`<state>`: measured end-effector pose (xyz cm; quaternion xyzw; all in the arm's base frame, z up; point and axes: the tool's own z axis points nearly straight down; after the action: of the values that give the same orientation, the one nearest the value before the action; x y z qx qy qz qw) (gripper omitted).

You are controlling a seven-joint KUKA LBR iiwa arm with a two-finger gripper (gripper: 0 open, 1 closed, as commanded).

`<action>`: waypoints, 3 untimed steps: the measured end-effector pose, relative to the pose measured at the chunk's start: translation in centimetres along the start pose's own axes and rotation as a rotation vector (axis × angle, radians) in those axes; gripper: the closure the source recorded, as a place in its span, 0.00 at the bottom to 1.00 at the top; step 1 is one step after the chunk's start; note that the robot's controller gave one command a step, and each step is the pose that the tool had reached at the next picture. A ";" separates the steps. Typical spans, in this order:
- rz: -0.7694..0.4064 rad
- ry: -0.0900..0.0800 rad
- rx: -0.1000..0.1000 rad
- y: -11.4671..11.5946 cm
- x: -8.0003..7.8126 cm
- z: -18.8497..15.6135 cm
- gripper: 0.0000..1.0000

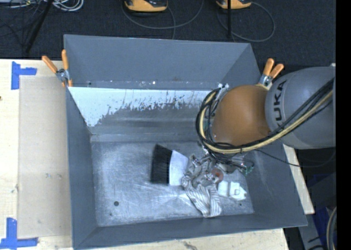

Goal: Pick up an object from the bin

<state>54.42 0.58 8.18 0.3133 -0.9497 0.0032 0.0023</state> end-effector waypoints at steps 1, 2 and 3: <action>0.000 0.000 0.000 0.0 0.0 0.0 1.00; 0.003 -0.003 -0.009 0.1 0.6 -2.9 1.00; 0.011 -0.004 -0.008 -0.4 -0.2 -9.6 1.00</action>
Offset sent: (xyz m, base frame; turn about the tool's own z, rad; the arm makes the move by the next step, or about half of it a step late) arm -0.0033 -0.0078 0.0743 0.0028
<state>54.90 0.44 17.80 0.3081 -0.9514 -0.0010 0.0015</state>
